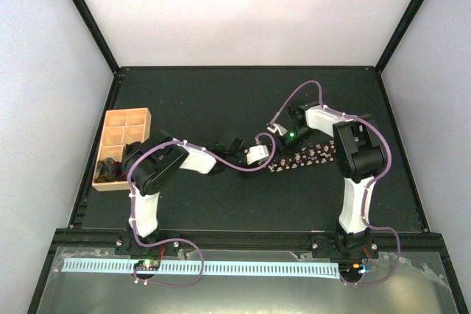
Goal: Roll the ties
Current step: Roll the tie at the center of the board.
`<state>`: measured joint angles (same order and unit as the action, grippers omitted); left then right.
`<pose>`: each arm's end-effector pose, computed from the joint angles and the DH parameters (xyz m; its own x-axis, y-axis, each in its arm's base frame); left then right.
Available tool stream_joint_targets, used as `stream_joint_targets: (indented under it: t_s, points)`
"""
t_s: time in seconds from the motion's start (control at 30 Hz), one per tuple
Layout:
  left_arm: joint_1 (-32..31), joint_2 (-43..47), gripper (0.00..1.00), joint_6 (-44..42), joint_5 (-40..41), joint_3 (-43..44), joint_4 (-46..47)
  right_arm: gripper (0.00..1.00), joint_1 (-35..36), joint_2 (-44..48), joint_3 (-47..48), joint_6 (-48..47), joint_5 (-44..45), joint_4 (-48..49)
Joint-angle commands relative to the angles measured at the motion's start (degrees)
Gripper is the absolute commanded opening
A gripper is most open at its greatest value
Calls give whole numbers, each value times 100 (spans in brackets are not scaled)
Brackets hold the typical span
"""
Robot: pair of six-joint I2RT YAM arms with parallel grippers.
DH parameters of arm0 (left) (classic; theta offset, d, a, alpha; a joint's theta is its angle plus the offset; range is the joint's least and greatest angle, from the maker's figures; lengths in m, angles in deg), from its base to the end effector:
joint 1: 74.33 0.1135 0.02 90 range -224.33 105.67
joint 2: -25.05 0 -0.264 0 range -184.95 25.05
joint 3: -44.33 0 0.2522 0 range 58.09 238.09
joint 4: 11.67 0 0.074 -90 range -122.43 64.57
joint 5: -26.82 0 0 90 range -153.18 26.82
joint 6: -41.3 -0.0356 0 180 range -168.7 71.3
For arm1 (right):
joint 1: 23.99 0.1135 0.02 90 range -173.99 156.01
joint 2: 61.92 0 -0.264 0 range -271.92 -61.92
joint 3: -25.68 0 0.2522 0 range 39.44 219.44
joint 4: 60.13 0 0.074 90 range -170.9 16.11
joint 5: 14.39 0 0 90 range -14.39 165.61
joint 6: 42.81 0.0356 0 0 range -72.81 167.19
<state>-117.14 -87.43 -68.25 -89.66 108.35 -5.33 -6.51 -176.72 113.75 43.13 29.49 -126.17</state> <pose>0.2582 -0.2609 0.0977 -0.1789 0.5740 -0.7991 0.9665 0.2545 -0.0336 0.3273 0.1300 0.1412 -0.9379 -0.3468 -0.0028 -0.2420 0.6487 0.7216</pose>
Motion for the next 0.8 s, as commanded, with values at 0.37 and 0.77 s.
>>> stream_joint_targets:
  t_s: [0.37,0.77]
  points:
    - [164,45,67,237,-66,-141,-353,2,-77,-127,-274,-413,1199,294]
    - [91,-530,82,681,-676,215,816,2,-15,38,-552,-336,1932,678]
